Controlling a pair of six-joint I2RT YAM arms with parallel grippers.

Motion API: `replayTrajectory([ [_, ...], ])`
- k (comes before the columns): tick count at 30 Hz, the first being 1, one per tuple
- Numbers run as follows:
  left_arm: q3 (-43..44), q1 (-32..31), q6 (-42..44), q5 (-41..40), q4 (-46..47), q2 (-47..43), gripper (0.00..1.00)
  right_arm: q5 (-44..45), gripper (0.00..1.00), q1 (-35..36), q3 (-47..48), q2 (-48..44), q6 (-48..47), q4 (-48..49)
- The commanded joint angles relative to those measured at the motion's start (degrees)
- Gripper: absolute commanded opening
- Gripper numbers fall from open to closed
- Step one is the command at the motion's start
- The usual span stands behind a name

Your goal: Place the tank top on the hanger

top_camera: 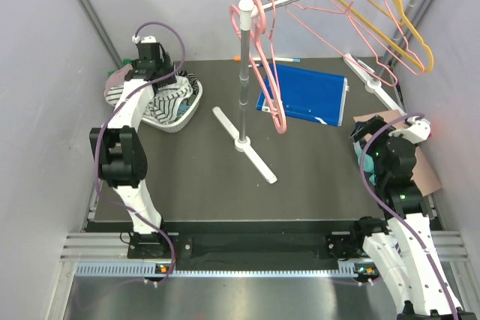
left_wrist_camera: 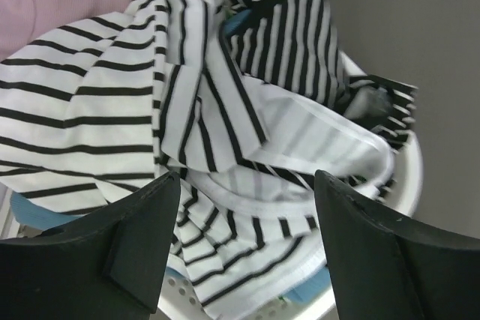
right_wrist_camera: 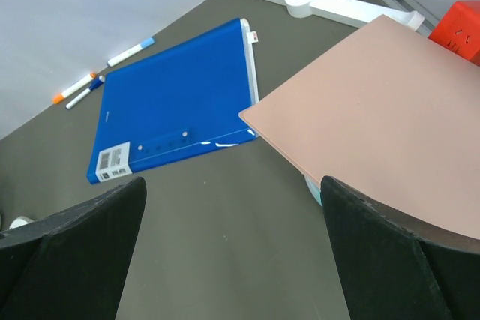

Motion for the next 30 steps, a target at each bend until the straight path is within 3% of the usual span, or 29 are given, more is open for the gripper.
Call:
replayTrajectory([
  [1, 6.0, 2.4, -0.2, -7.1, -1.2, 2.8, 0.76, 0.0, 1.0, 0.3, 0.9, 0.3, 0.0, -0.8],
  [8, 6.7, 4.3, 0.3, -11.2, -1.7, 7.4, 0.77, -0.6, 1.0, 0.3, 1.2, 1.6, -0.7, -0.8],
  [16, 6.8, 5.8, -1.1, -4.0, 0.1, 10.9, 0.75, -2.1, 1.0, 0.2, 1.4, 4.1, -0.4, 0.9],
  [18, 6.6, 5.9, -1.5, -4.4, 0.5, 10.9, 0.65, -2.4, 1.0, 0.3, 1.7, 4.7, -0.4, 0.9],
  [21, 6.6, 5.9, -1.8, -5.1, 1.2, 10.4, 0.4, -2.7, 1.0, 0.2, 1.9, 4.7, -0.5, 0.7],
  [23, 6.3, 5.9, -1.6, -5.2, 1.8, 9.7, 0.17, -2.7, 1.0, 0.3, 1.9, 4.7, -0.5, 0.6],
  [24, 6.1, 6.0, -1.5, -5.4, 1.9, 9.2, 0.12, -2.8, 1.0, 0.3, 1.9, 4.6, -0.6, 0.5],
  [26, 5.9, 5.9, -1.5, -5.8, 2.0, 7.9, 0.01, -2.8, 1.0, 0.2, 1.9, 4.4, -0.7, 0.4],
  [30, 5.0, 5.9, -1.3, -6.0, 2.2, 3.8, 0.0, -2.9, 1.0, 0.3, 2.0, 4.0, -1.6, 0.3],
])
